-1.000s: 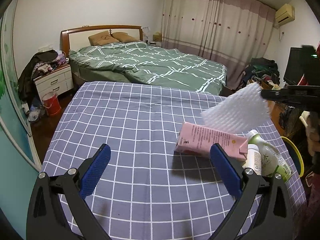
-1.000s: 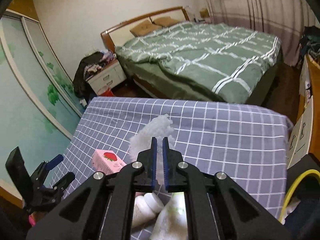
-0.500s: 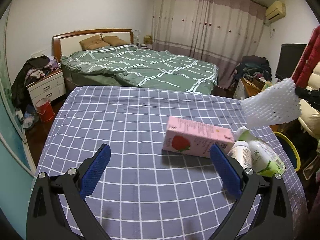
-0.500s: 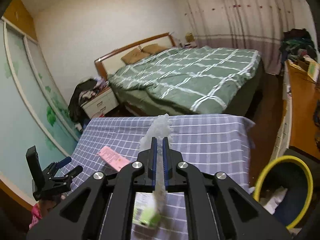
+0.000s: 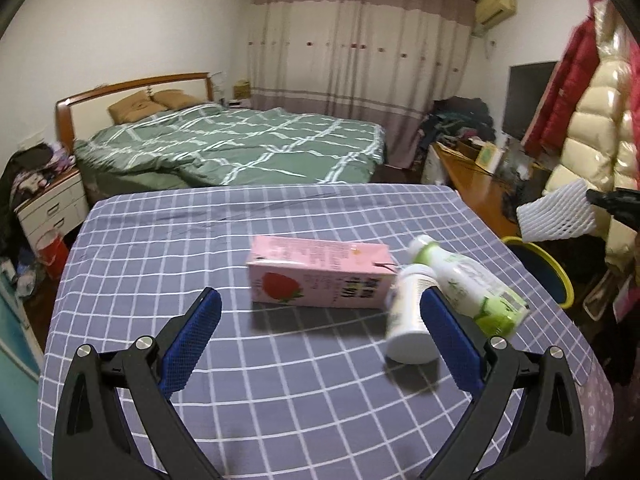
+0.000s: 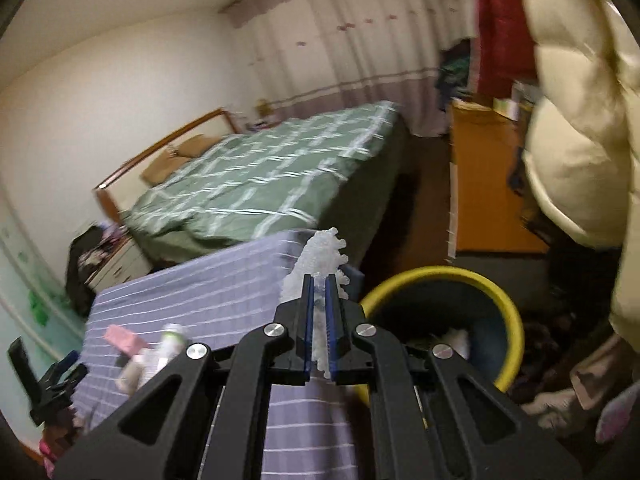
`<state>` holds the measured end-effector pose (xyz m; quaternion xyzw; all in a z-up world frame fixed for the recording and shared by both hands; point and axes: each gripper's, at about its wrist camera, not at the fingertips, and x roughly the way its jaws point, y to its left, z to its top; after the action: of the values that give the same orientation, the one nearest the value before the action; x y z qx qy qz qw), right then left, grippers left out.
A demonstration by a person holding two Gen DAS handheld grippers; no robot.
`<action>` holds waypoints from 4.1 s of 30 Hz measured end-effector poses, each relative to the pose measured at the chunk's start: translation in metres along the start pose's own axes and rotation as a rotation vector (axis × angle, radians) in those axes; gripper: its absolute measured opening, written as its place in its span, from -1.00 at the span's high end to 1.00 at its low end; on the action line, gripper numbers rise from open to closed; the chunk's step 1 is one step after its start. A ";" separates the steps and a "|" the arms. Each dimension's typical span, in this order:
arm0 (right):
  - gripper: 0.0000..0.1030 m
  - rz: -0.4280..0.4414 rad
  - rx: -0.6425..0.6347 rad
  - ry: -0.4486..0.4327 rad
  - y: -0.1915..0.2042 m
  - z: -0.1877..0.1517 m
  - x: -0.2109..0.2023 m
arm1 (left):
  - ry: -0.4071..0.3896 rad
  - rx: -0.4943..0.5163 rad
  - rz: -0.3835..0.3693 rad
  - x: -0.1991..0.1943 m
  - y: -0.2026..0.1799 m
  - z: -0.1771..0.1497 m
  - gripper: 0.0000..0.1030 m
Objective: Collect trash
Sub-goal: 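Carry the foam net over the yellow bin and open the right gripper, then grasp the white pill bottle on the table with the left gripper, then carry the pill bottle over the yellow bin and open the left gripper, then grasp the green-labelled drink bottle with the right gripper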
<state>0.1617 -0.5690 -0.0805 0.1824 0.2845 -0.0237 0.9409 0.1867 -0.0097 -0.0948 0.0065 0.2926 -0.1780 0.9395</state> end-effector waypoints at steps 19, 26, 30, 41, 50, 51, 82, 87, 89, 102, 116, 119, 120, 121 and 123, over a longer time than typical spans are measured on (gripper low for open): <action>0.84 -0.132 0.141 0.121 -0.068 -0.050 0.054 | 0.074 0.153 -0.084 0.018 -0.053 -0.009 -0.90; 0.84 -0.109 0.130 0.139 -0.061 -0.061 0.056 | 0.139 0.206 -0.079 0.037 -0.072 -0.011 -0.90; 0.84 -0.088 0.130 0.138 -0.061 -0.063 0.052 | 0.191 0.216 -0.084 0.052 -0.079 -0.010 -0.90; 0.82 -0.067 0.141 0.125 -0.070 -0.066 0.037 | 0.280 0.172 -0.094 0.088 -0.072 -0.003 -0.61; 0.82 -0.047 0.143 0.130 -0.069 -0.068 0.034 | 0.301 0.220 -0.116 0.100 -0.081 0.000 -0.32; 0.82 -0.046 0.143 0.130 -0.069 -0.068 0.034 | 0.312 0.226 -0.117 0.102 -0.082 -0.001 -0.28; 0.81 -0.004 0.163 0.079 -0.088 -0.081 0.011 | 0.244 0.227 -0.195 0.043 -0.170 0.054 0.09; 0.81 -0.055 0.151 0.048 -0.101 -0.082 -0.002 | 0.270 0.277 -0.289 0.073 -0.233 0.064 0.10; 0.81 -0.076 0.151 0.035 -0.108 -0.083 -0.008 | 0.289 0.302 -0.325 0.091 -0.265 0.067 0.10; 0.69 -0.138 0.171 0.028 -0.142 -0.096 -0.025 | 0.406 0.367 -0.392 0.197 -0.404 0.056 -0.05; 0.67 -0.094 0.134 0.075 -0.118 -0.099 -0.004 | 0.216 0.254 -0.320 0.124 -0.319 0.083 -0.62; 0.67 -0.087 0.105 0.086 -0.102 -0.100 -0.001 | 0.180 0.225 -0.292 0.100 -0.283 0.082 -0.64; 0.67 -0.084 0.096 0.090 -0.097 -0.100 0.001 | 0.167 0.216 -0.275 0.090 -0.269 0.082 -0.64; 0.67 -0.081 0.086 0.094 -0.091 -0.101 0.002 | 0.153 0.204 -0.256 0.081 -0.255 0.082 -0.65; 0.67 -0.071 0.066 0.102 -0.079 -0.101 0.005 | 0.129 0.177 -0.220 0.066 -0.227 0.083 -0.66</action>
<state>0.1011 -0.6065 -0.1876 0.2041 0.3373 -0.0575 0.9172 0.2058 -0.2540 -0.0420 0.0684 0.3346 -0.3041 0.8893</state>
